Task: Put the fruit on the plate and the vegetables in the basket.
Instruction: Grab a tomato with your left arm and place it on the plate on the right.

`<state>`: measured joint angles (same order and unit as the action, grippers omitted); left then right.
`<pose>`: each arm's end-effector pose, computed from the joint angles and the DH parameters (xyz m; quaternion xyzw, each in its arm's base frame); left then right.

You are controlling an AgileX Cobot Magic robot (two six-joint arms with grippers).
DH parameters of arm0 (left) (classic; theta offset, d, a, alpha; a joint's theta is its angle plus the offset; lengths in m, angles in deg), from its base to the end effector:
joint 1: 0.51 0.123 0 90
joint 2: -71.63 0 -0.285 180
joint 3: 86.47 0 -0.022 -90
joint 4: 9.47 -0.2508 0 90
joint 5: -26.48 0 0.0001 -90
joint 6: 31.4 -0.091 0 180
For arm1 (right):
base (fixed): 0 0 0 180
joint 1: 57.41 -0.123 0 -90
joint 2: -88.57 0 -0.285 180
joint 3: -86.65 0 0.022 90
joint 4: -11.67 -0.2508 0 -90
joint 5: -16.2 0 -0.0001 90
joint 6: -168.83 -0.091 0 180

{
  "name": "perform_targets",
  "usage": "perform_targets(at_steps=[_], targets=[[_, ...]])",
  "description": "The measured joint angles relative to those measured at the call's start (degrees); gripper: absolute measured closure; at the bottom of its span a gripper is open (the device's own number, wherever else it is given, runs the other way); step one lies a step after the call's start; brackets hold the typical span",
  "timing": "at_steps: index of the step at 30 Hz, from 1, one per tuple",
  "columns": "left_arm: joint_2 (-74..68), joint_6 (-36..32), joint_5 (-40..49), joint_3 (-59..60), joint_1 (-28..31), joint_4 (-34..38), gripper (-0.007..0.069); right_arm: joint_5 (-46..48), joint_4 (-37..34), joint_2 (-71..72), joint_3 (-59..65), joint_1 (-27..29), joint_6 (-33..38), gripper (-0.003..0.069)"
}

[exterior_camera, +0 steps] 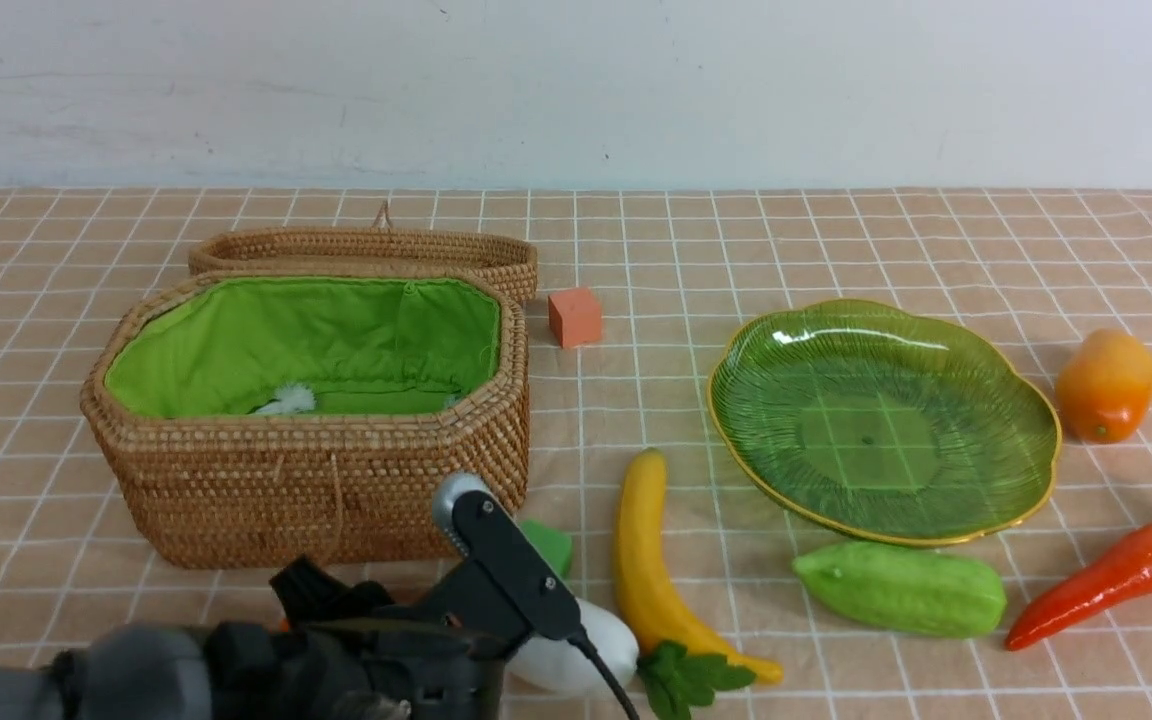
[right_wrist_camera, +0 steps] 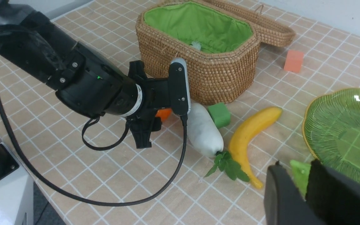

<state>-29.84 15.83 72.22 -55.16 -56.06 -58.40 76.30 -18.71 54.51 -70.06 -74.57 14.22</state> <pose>0.1951 -0.1974 0.1736 0.3505 0.8871 0.1782 0.2420 0.0246 0.0494 0.4035 -0.3051 0.7663 0.2253 0.5185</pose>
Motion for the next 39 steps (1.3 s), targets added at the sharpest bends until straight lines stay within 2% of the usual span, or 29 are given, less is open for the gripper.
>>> perform_targets(at_steps=[10, 18, 21, 24, 26, 29, 35, 39], targets=[[7.4, 0.3, 3.1, 0.2, -0.2, 1.2, 0.0228, -0.2, -0.3, 0.0, 0.0, 0.0, 0.0, 0.0513], [12.3, -2.9, 3.9, 0.2, -0.2, 7.5, 0.0228, -2.5, 1.5, 0.0, 0.0, 0.0, -0.8, 0.0513], [13.3, -4.3, 4.4, -1.2, -0.2, 8.7, 0.0228, -5.5, 7.2, 0.0, 0.0, 0.0, -7.0, 0.0513], [13.5, -6.6, 4.4, -4.2, -0.2, 9.9, 0.0228, -7.1, 14.4, 0.0, 0.0, 0.0, -16.6, 0.0513], [13.5, -9.4, 3.6, -7.2, -0.2, 12.2, 0.0228, -7.0, 20.7, 0.0, 0.0, 0.0, -25.4, 0.0513], [13.5, -13.4, 1.8, -11.6, -0.2, 15.9, 0.0228, -5.8, 26.4, 0.0, 0.0, 0.0, -31.2, 0.0513], [12.2, -22.0, -6.5, -18.5, -0.2, 21.7, 0.0228, -4.7, 27.5, 0.0, 0.0, 0.0, -32.5, 0.0513], [2.9, -29.7, -16.2, -28.2, -0.2, 22.3, 0.0228, -4.6, 25.9, 0.0, 0.0, 0.0, -32.6, 0.0513]])
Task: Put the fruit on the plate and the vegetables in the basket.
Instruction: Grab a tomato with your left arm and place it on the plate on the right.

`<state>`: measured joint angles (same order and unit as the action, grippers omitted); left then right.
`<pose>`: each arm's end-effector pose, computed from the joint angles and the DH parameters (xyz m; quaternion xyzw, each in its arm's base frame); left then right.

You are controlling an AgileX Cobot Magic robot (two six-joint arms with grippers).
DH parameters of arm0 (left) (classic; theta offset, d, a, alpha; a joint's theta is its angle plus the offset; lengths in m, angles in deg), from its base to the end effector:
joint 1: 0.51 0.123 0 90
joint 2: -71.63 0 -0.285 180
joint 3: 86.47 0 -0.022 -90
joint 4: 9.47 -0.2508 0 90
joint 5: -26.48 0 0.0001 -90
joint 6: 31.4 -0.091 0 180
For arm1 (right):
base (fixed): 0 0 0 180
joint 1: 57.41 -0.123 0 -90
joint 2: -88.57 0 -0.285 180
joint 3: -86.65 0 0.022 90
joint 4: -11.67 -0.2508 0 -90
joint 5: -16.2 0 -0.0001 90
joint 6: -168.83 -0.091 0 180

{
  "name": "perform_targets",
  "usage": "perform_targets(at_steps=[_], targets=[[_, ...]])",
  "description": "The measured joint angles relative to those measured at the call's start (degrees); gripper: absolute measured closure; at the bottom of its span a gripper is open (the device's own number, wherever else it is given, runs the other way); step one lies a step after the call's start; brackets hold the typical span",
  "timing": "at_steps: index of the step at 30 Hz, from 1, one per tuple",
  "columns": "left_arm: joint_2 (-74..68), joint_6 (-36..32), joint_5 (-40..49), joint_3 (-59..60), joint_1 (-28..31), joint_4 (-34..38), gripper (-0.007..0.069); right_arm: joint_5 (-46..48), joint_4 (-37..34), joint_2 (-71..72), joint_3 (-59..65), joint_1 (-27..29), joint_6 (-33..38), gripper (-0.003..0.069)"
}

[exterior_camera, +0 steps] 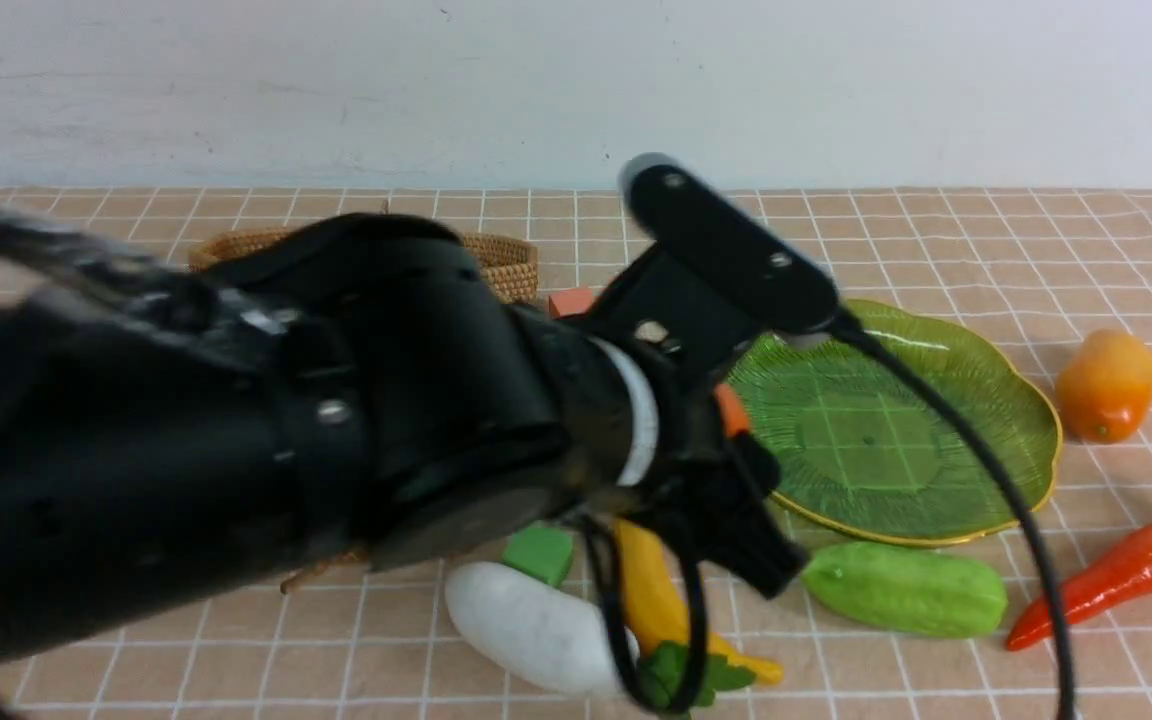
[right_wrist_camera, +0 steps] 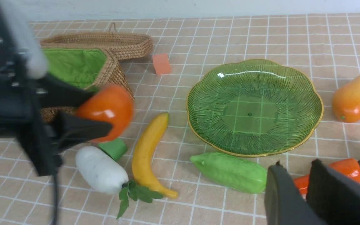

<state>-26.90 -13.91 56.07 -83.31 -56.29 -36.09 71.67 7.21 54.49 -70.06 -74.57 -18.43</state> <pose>0.2200 -0.2877 0.3201 0.4187 0.7930 -0.0902 0.4332 0.0432 0.0194 0.4012 -0.0712 0.8294 0.1549 0.5320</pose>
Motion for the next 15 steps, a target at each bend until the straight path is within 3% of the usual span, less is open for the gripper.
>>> perform_targets(at_steps=[5, 15], targets=[[-18.1, -5.8, -6.5, -15.8, 0.1, -1.8, 0.0228, 2.6, -1.0, 0.0, 0.0, 0.0, 0.0, 0.0513], [-42.1, -8.9, -3.2, -40.9, 1.0, -5.3, 0.0228, 7.0, 1.3, 0.0, 0.0, 0.0, 0.9, 0.0508]])
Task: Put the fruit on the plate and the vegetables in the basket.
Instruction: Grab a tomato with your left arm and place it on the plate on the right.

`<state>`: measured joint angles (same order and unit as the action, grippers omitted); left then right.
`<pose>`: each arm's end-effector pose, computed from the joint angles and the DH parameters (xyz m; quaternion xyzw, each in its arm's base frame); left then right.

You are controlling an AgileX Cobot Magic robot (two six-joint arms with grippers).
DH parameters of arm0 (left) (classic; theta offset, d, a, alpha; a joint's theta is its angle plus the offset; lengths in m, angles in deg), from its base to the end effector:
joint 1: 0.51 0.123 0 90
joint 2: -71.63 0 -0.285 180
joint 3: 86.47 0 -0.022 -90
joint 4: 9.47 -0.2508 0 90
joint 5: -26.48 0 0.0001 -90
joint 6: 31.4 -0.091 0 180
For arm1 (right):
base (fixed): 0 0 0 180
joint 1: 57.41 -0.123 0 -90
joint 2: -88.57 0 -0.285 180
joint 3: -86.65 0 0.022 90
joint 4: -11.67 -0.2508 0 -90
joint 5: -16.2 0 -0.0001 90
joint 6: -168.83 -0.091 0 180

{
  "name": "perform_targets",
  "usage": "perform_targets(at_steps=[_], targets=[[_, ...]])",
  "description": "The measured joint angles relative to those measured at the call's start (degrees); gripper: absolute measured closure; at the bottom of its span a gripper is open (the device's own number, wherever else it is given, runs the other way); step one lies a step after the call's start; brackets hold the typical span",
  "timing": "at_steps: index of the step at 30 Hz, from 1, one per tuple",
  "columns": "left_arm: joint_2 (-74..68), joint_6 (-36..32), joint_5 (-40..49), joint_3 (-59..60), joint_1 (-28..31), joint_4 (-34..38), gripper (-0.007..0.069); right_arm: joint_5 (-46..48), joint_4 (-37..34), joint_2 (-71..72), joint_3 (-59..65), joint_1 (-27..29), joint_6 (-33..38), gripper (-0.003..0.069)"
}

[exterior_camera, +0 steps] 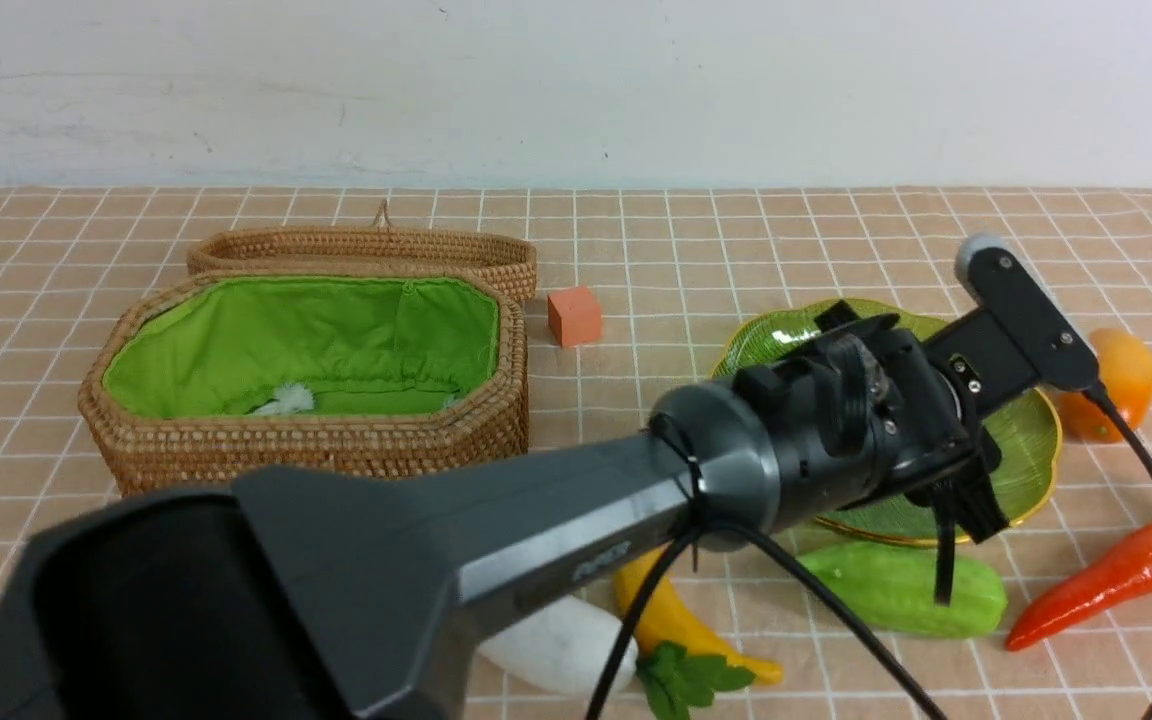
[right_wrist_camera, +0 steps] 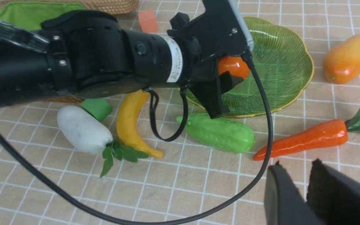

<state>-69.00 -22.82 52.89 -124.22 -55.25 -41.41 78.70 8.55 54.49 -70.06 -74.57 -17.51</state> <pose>0.3301 -0.4297 0.2176 0.4972 0.7325 -0.0321 0.4639 0.0389 0.0166 0.3912 -0.0828 0.8612 0.1286 0.4848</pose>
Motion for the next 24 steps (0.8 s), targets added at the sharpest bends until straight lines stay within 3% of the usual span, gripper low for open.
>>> perform_targets(at_steps=[7, 13, 17, 21, 24], targets=[[-2.4, -1.1, -1.6, -0.8, 1.4, 2.7, 0.0217, 0.1, 0.2, 0.0, 0.0, 0.0, 0.4, 0.0509], [-2.4, -1.2, -1.9, -1.0, 2.5, 3.2, 0.0042, 0.1, 0.4, 0.0, 0.0, 0.0, 0.4, 0.0506], [-1.6, -1.1, 2.6, -1.0, 2.5, 7.4, 0.0011, 0.1, 0.4, 0.0, 0.0, 0.0, 0.4, 0.0503], [3.7, -1.1, 16.1, -1.0, 2.4, 12.1, 0.0074, 0.3, 0.8, 0.0, -0.1, 0.0, 1.0, 0.0501], [11.6, -2.3, 29.9, -1.0, 2.4, 16.6, 0.0246, 1.6, 0.5, 0.0, -0.8, 0.0, 1.6, 0.0501]])
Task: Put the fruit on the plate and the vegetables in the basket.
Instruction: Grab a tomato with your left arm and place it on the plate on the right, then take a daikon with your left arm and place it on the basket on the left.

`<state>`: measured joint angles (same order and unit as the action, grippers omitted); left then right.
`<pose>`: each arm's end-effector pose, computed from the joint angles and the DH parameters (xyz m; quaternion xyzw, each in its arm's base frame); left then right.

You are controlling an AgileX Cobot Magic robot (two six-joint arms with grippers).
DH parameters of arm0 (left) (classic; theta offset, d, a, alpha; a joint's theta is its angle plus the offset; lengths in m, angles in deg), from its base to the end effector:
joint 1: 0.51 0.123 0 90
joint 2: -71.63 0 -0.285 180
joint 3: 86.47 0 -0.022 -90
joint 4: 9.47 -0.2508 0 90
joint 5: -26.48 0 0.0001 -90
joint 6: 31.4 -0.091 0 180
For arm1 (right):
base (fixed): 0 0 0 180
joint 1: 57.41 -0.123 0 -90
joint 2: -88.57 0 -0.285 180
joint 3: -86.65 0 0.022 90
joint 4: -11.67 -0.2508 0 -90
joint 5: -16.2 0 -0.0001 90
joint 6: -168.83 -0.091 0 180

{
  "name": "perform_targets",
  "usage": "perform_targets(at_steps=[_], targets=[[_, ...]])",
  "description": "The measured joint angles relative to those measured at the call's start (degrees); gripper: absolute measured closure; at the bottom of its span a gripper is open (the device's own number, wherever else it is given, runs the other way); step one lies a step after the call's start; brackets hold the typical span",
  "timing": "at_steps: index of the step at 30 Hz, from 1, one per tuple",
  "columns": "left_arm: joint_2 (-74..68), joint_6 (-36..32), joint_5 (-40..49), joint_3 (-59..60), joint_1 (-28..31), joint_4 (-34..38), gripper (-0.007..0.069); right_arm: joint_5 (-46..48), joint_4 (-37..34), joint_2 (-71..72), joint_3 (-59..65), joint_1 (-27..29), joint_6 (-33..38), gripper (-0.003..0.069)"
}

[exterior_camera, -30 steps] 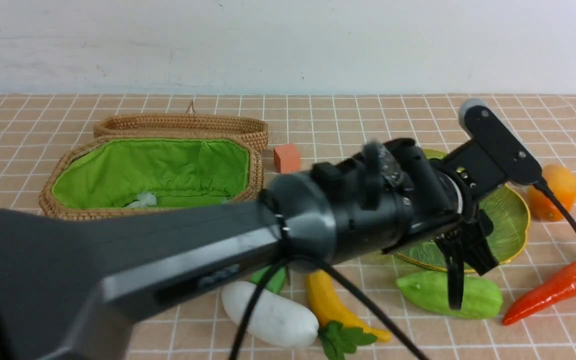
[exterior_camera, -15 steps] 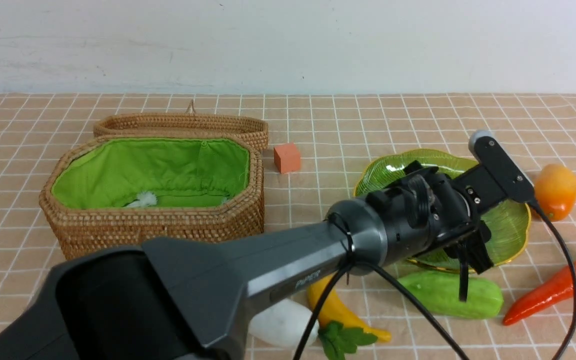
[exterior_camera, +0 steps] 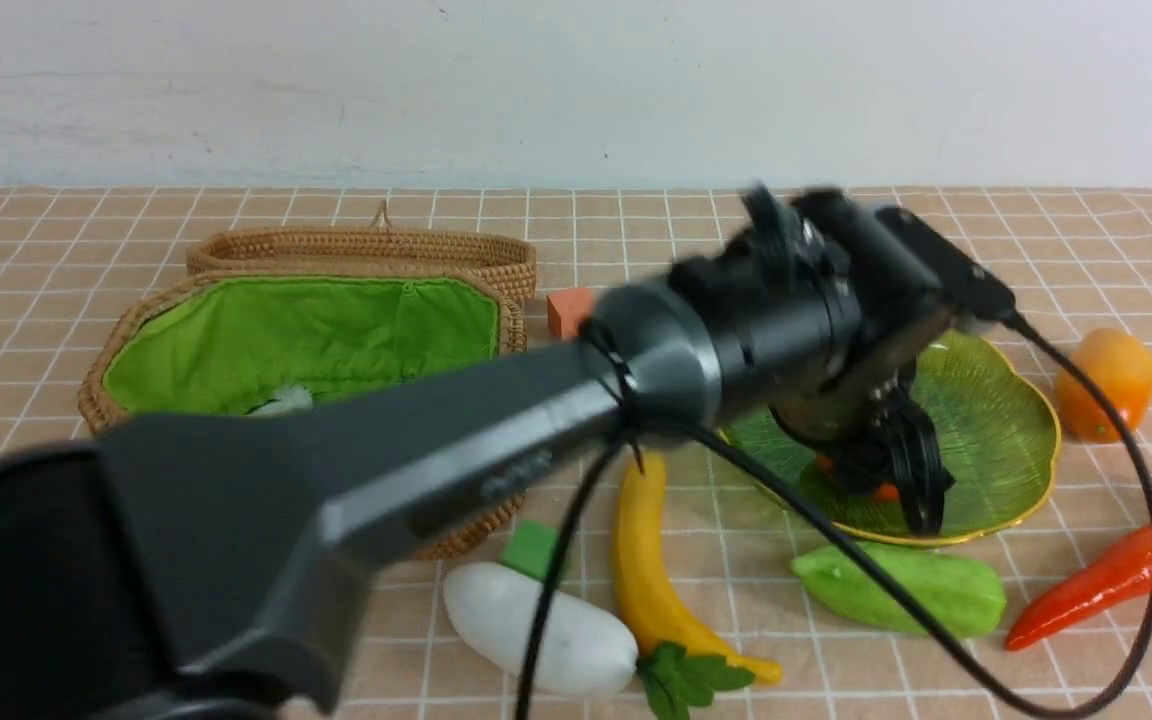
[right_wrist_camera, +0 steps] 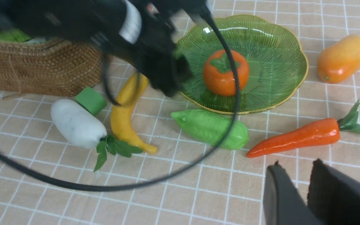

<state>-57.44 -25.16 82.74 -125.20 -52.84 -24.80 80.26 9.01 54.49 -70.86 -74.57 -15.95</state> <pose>0.3095 -0.3682 0.2914 0.4076 0.8582 -0.0281 0.3108 0.0365 0.0152 0.3929 -0.0952 0.8633 0.1170 0.4816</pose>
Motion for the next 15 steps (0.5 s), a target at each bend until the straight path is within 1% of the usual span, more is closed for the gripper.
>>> perform_targets(at_steps=[2, 3, 4, 5, 6, 11, 12, 13, 14, 15], targets=[[4.9, -2.8, 7.5, 0.0, 0.0, 2.3, 0.0389, 0.6, -0.6, 0.0, -0.2, 0.0, 0.3, 0.0501], [7.4, -4.8, 10.6, 0.2, 0.0, 3.2, 0.0487, 1.0, -1.1, 0.0, -0.2, 0.0, 0.7, 0.0501], [9.9, -6.6, 12.4, 0.9, 0.0, 4.1, 0.0561, 1.3, -1.6, 0.0, -0.3, 0.0, 1.3, 0.0501], [11.3, -7.3, 13.0, 1.3, 0.0, 4.6, 0.0585, 1.4, -1.8, 0.0, -0.3, 0.0, 1.6, 0.0501], [13.7, -9.3, 13.7, 3.0, 0.0, 5.5, 0.0631, 1.6, -2.6, 0.0, -0.3, 0.0, 2.5, 0.0501], [22.0, -19.5, 14.4, 13.9, 0.0, 9.7, 0.0638, 2.6, -5.9, 0.0, -0.3, 0.0, 7.5, 0.0501], [23.5, -23.2, 14.4, 18.5, 0.0, 10.4, 0.0633, 3.2, -7.7, 0.0, -0.3, 0.0, 9.8, 0.0501], [24.2, -26.1, 14.4, 21.8, 0.0, 10.4, 0.0619, 3.6, -8.9, 0.0, -0.3, 0.0, 11.5, 0.0499], [24.5, -29.9, 14.4, 25.6, 0.0, 10.3, 0.0586, 4.2, -10.6, 0.0, -0.3, 0.0, 13.3, 0.0498], [24.5, -31.7, 14.4, 27.4, 0.0, 10.1, 0.0555, 4.8, -11.7, 0.0, -0.3, 0.0, 15.3, 0.0498]])
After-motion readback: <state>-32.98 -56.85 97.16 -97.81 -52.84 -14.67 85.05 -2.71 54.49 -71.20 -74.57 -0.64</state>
